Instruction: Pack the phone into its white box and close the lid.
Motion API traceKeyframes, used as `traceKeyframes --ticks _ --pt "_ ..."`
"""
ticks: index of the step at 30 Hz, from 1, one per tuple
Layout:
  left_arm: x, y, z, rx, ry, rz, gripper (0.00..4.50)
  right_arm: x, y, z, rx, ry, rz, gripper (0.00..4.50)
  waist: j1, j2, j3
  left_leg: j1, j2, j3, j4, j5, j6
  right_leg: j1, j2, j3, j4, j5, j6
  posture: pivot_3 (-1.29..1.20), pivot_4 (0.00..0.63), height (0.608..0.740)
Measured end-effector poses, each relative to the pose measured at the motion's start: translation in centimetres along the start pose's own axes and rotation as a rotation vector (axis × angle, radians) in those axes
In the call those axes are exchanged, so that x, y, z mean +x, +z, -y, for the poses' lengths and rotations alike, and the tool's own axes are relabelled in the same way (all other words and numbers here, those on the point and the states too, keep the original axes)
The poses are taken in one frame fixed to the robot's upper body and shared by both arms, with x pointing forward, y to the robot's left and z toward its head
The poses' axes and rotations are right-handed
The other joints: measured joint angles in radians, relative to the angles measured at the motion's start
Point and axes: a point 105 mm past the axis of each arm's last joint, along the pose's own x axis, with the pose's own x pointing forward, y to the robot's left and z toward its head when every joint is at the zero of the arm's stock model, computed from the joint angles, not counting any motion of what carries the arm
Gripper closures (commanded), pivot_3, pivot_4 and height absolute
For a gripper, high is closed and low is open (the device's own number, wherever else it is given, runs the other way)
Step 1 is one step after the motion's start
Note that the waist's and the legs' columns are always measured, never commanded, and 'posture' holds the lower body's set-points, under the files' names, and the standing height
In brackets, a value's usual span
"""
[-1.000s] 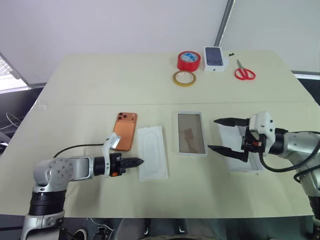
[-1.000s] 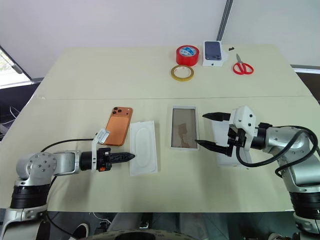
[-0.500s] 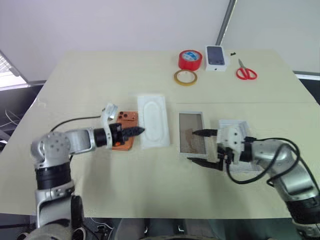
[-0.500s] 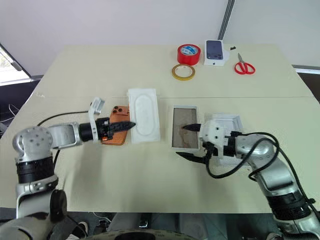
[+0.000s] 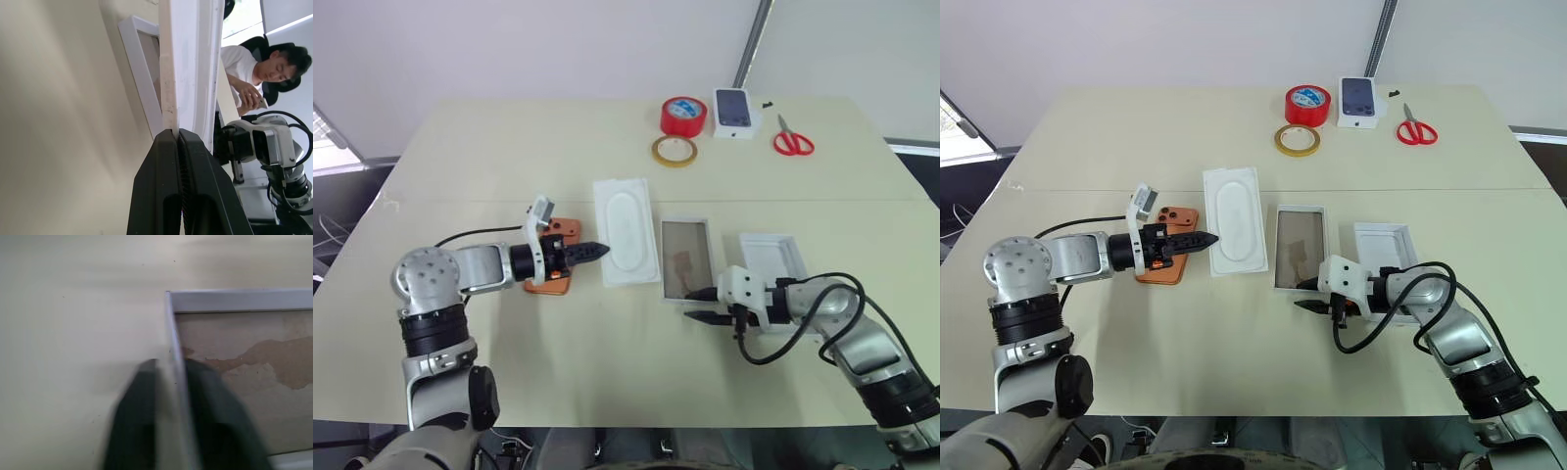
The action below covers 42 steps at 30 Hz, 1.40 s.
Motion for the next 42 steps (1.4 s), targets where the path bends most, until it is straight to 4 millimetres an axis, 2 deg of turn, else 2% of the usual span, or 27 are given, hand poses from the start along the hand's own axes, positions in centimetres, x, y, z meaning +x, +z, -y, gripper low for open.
traceKeyframes --ticks 5,11,14,17,22,27,30,32,35,38,42 --pt "0.3 0.7 0.3 -0.009 -0.014 0.018 4.5 1.0 0.3 -0.5 -0.013 0.02 0.015 4.38 -0.001 0.0 0.0 0.0 0.0 0.0 0.0 0.0 0.0 0.0 0.0 0.0 0.0 0.0 0.0 0.0 0.15 0.74" --pt "0.4 0.9 0.7 -0.021 -0.044 0.023 4.5 3.8 3.3 -1.0 -0.017 0.025 0.149 4.38 -0.006 0.0 0.0 0.0 0.0 0.0 0.0 0.001 -0.001 -0.001 0.0 0.0 0.001 0.0 0.0 0.0 0.15 0.74" --pt "0.5 0.4 0.6 -0.005 -0.026 -0.002 4.5 4.4 3.9 -1.1 -0.059 0.031 0.147 4.38 -0.005 -0.001 0.0 0.0 0.0 0.0 0.0 0.001 -0.001 -0.001 0.0 0.0 0.001 0.0 0.0 0.0 0.15 0.74" --pt "0.7 -0.4 0.7 0.02 -0.021 -0.031 4.5 4.6 4.0 -1.4 -0.059 0.062 0.155 3.52 -0.001 -0.001 0.0 0.0 0.0 0.0 0.0 0.001 -0.001 -0.001 0.0 0.0 0.001 0.0 0.0 0.0 0.15 0.74" --pt "0.7 -0.5 0.4 0.023 -0.002 -0.041 4.5 4.0 3.6 -2.1 -0.046 0.107 0.148 1.15 -0.001 -0.001 0.0 0.0 0.0 0.0 0.0 0.001 -0.001 -0.001 0.0 0.0 0.001 0.0 0.0 0.0 0.15 0.74" --pt "0.9 -0.8 0.3 0.041 0.001 -0.065 4.5 0.8 2.8 -0.5 -0.045 0.027 0.102 1.15 0.0 -0.001 0.0 0.0 0.0 0.0 0.0 0.001 -0.001 -0.001 0.0 0.0 0.001 0.0 0.0 0.0 0.15 0.74" --pt "0.8 -0.9 -0.1 0.044 0.017 -0.069 4.5 -2.0 1.3 0.5 -0.018 -0.05 0.043 1.15 0.002 -0.001 0.001 0.0 0.0 0.0 0.0 0.0 -0.001 0.0 0.0 0.0 0.0 0.0 0.0 0.0 0.15 0.74" --pt "0.9 -0.9 0.0 0.047 0.007 -0.069 4.5 -3.2 0.9 1.2 0.011 -0.106 0.047 1.15 0.001 -0.001 0.001 0.0 0.0 0.0 0.0 0.0 -0.001 0.0 0.0 0.0 0.0 0.0 0.0 0.0 0.15 0.74" --pt "1.6 -1.4 0.2 0.048 -0.018 -0.086 4.5 -4.4 0.4 2.5 0.042 -0.197 0.063 1.15 -0.002 -0.001 0.001 0.0 0.0 0.0 0.0 0.0 -0.001 0.0 0.0 0.0 0.0 0.0 0.0 0.0 0.15 0.74" --pt "2.4 -2.0 -0.1 0.036 -0.016 -0.113 4.5 -5.0 1.0 3.8 0.052 -0.271 0.112 1.15 -0.004 -0.001 0.001 0.0 0.0 0.0 0.0 0.0 -0.001 0.0 0.0 0.0 0.0 0.0 0.0 0.0 0.15 0.74" --pt "2.9 -2.6 -0.6 0.025 -0.004 -0.138 4.5 -5.1 1.3 4.1 0.051 -0.291 0.125 1.15 0.0 -0.001 0.001 0.0 0.0 0.0 0.0 0.0 -0.001 0.0 0.0 0.0 0.0 0.0 0.0 0.0 0.15 0.74"
